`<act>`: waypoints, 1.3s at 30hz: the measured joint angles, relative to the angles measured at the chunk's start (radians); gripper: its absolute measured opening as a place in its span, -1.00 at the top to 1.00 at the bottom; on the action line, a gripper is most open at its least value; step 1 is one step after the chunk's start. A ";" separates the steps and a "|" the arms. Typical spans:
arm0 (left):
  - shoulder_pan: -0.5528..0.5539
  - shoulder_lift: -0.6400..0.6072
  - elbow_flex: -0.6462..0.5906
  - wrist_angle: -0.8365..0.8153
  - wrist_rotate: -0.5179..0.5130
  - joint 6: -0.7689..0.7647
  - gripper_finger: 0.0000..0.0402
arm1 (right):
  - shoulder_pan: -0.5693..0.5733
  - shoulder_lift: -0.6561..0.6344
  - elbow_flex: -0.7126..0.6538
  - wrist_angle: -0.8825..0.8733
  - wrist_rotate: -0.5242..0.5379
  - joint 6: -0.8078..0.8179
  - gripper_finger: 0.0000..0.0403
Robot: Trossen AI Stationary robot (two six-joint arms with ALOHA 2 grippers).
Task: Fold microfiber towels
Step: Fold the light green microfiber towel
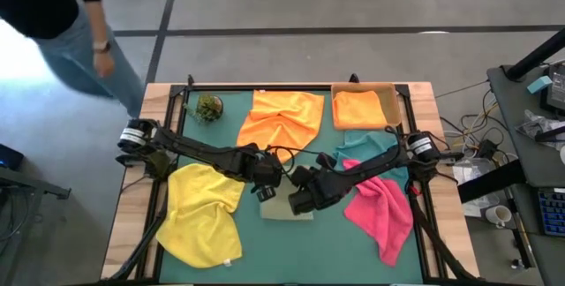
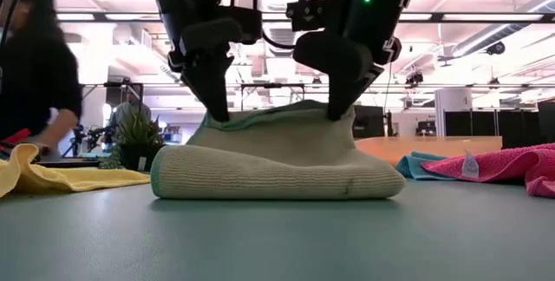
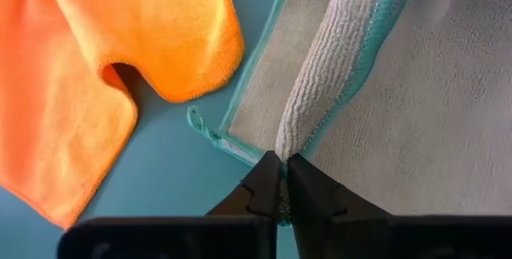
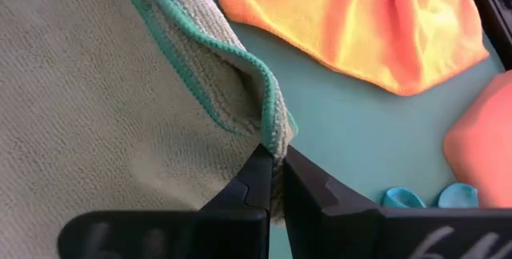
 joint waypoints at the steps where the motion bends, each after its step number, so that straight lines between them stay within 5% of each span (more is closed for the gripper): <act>1: 0.001 0.000 0.000 0.002 -0.001 0.019 0.94 | -0.001 0.000 0.000 0.000 -0.005 0.010 0.94; 16: 0.035 -0.004 0.035 -0.046 0.009 0.099 0.19 | -0.037 -0.041 -0.002 -0.061 -0.042 0.017 0.43; 28: -0.128 -0.097 0.053 -0.093 0.020 0.141 0.16 | 0.065 -0.306 -0.085 -0.104 -0.012 -0.090 0.35; 39: -0.331 0.011 0.051 0.042 0.006 0.142 0.16 | 0.306 -0.438 -0.393 0.382 -0.024 -0.143 0.36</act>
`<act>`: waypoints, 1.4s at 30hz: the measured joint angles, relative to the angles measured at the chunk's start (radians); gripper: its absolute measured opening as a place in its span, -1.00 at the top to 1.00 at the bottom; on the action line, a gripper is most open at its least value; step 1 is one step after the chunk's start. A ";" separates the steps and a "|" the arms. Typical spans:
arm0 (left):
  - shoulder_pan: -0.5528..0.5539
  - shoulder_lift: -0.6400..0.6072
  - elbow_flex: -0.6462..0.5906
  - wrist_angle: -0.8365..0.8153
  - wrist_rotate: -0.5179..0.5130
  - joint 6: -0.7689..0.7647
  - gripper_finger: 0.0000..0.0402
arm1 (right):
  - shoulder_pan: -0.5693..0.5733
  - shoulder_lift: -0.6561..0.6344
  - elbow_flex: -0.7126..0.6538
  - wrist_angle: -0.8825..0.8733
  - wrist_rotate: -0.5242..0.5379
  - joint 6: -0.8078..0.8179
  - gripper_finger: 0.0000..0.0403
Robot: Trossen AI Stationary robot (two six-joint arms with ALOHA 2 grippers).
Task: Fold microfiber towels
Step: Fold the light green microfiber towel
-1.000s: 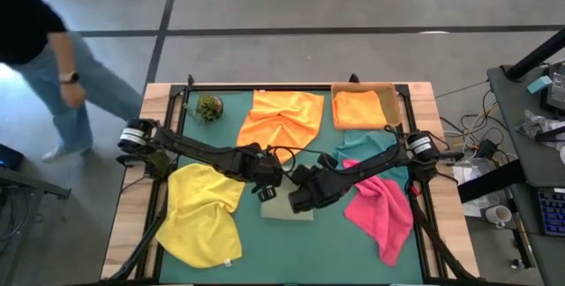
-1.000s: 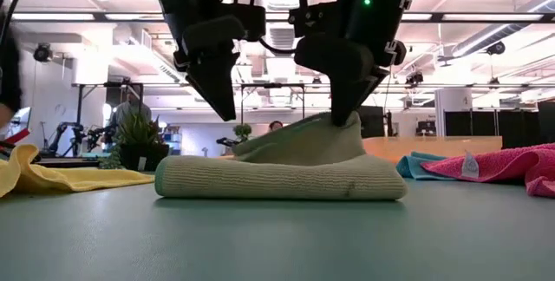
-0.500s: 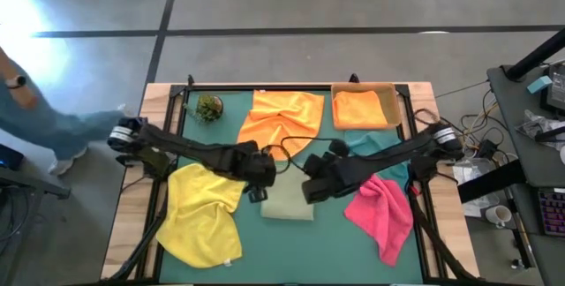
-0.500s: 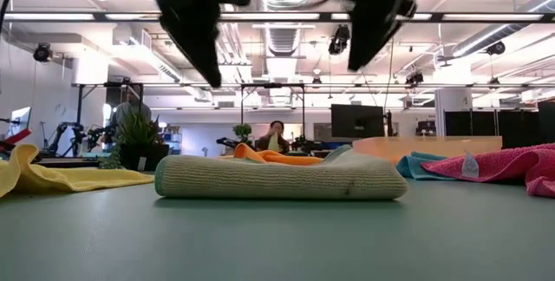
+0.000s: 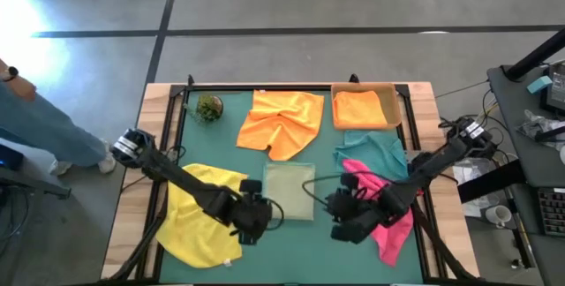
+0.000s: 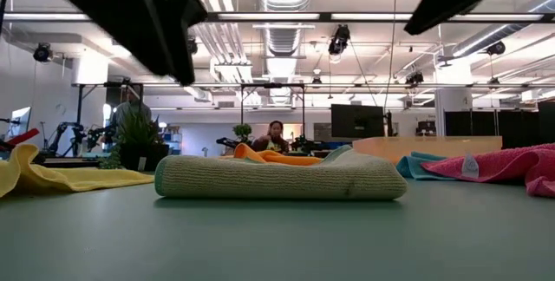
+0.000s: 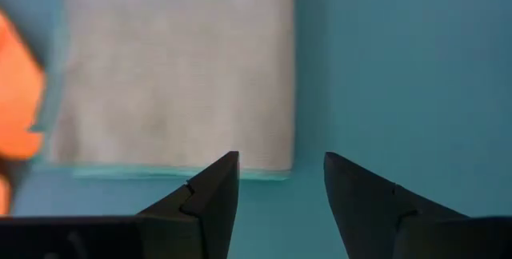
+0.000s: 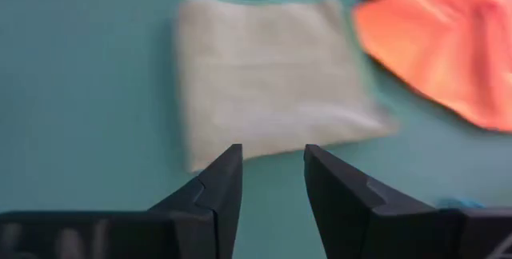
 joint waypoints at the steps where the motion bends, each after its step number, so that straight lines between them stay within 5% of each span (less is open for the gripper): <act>1: -0.005 0.016 0.000 0.010 0.001 0.000 0.16 | 0.012 0.002 -0.019 0.037 -0.004 -0.010 0.33; 12: -0.010 0.152 -0.001 0.102 -0.040 0.058 0.16 | 0.058 0.126 -0.081 0.365 -0.029 -0.291 0.08; 23: -0.004 0.236 -0.005 0.100 -0.043 0.077 0.16 | 0.014 0.328 0.006 0.372 -0.026 -0.378 0.07; 32: 0.001 0.252 -0.006 0.099 -0.050 0.075 0.17 | -0.039 0.361 0.015 0.355 -0.029 -0.354 0.07; 42: 0.014 0.253 -0.012 0.113 -0.071 0.113 0.74 | -0.077 0.362 -0.001 0.341 -0.151 -0.378 0.13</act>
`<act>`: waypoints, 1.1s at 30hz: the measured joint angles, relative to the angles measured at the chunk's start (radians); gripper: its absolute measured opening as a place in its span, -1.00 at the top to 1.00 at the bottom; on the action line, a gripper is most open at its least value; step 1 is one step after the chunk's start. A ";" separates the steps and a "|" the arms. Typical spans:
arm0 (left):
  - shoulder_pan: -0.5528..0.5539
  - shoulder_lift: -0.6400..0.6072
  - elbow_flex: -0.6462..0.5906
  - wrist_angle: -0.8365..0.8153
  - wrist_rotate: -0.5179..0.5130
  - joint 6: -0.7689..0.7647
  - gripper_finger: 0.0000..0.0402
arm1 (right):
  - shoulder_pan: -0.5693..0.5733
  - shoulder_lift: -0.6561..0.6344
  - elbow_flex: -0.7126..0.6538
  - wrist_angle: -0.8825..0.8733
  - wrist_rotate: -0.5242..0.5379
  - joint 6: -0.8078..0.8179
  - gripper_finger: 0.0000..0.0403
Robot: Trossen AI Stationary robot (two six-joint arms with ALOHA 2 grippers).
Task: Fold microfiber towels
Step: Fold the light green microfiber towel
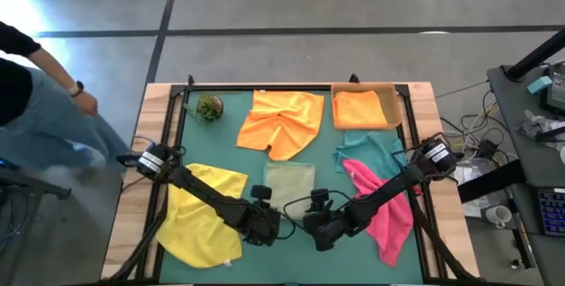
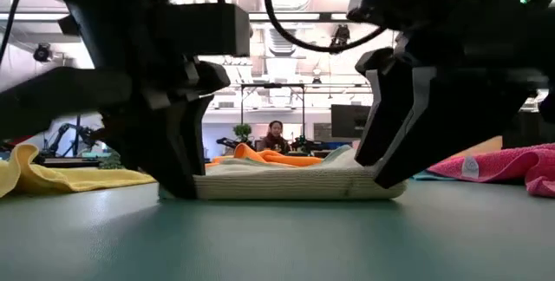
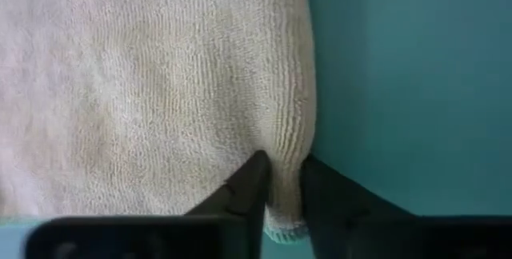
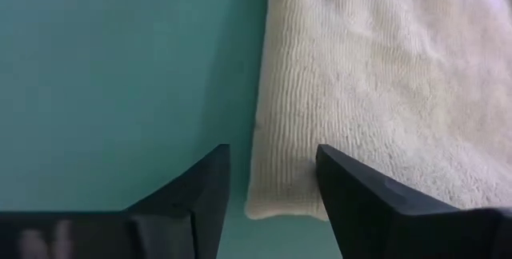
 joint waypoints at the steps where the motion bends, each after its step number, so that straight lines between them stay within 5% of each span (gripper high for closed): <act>1: 0.001 0.000 0.000 0.000 -0.003 0.002 0.82 | -0.005 0.000 -0.004 -0.002 0.000 0.000 0.14; 4: 0.004 0.000 -0.001 0.000 -0.004 0.002 0.96 | -0.022 0.000 -0.014 -0.022 0.001 0.000 0.18; 11: 0.006 0.000 -0.003 0.017 0.000 0.017 0.93 | -0.038 0.010 -0.016 -0.035 -0.013 -0.014 0.32; 21: 0.008 -0.002 0.007 0.020 0.023 0.018 0.93 | -0.039 0.008 -0.015 -0.043 -0.059 0.028 0.92; 33: 0.001 -0.047 0.064 0.028 0.385 -0.032 0.93 | 0.003 -0.013 0.055 -0.066 -0.189 0.163 0.94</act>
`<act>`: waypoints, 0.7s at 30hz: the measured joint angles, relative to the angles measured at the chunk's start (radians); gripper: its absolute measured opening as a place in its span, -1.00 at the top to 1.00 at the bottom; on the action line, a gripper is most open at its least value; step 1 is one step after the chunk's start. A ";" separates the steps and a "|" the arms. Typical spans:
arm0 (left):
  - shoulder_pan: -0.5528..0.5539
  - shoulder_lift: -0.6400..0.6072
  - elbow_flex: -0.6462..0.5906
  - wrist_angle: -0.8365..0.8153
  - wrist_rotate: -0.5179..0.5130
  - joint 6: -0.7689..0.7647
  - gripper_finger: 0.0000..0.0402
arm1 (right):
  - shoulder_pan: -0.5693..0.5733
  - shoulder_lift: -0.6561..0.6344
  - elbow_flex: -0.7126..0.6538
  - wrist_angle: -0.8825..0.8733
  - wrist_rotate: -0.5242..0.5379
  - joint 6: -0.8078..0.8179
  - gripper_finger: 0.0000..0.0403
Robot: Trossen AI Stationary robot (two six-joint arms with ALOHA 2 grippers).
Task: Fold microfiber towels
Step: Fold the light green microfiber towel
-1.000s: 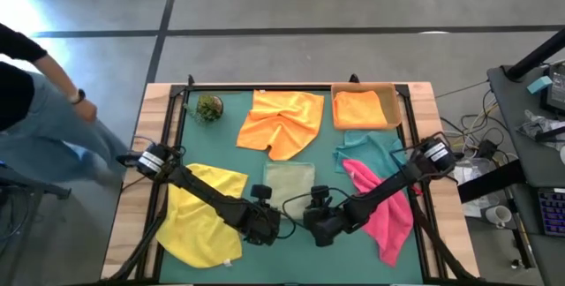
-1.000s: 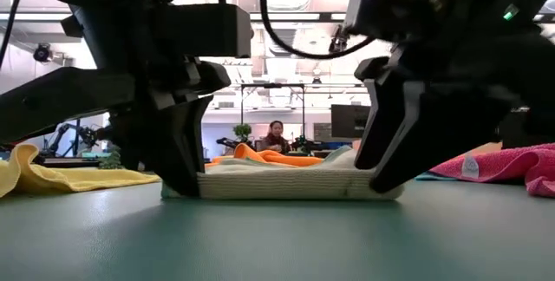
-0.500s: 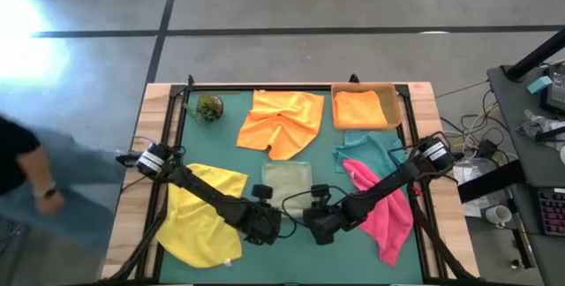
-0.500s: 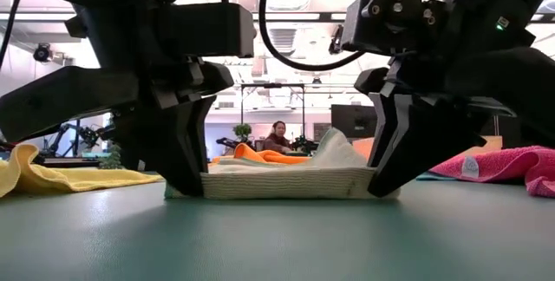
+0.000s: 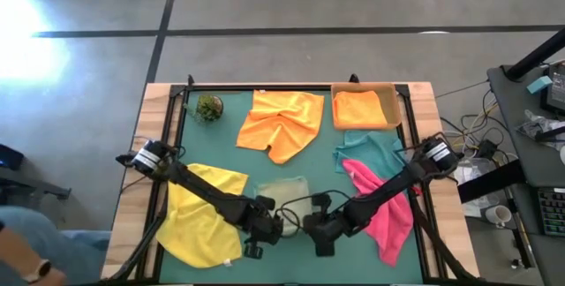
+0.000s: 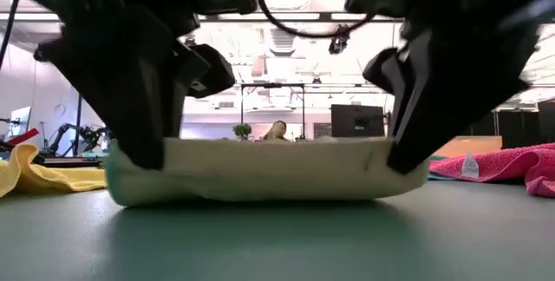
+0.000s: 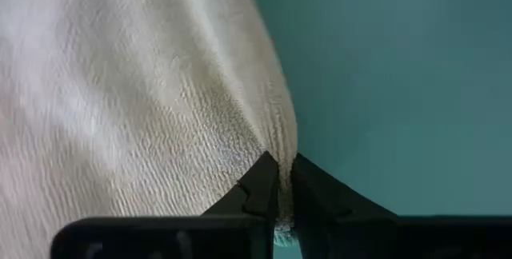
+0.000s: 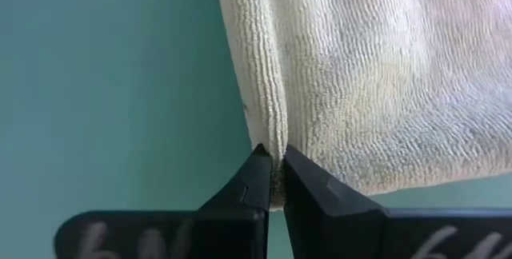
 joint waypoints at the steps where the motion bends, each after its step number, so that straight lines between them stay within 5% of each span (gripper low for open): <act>1: -0.003 0.000 0.005 -0.002 0.012 -0.020 0.93 | 0.010 0.000 0.014 -0.013 -0.002 0.022 0.94; 15: -0.065 -0.003 0.175 -0.157 0.041 -0.160 0.93 | 0.110 0.001 0.188 -0.164 -0.001 0.277 0.94; 21: -0.058 -0.004 0.222 -0.282 -0.033 -0.128 0.93 | 0.093 0.002 0.190 -0.167 0.004 0.347 0.94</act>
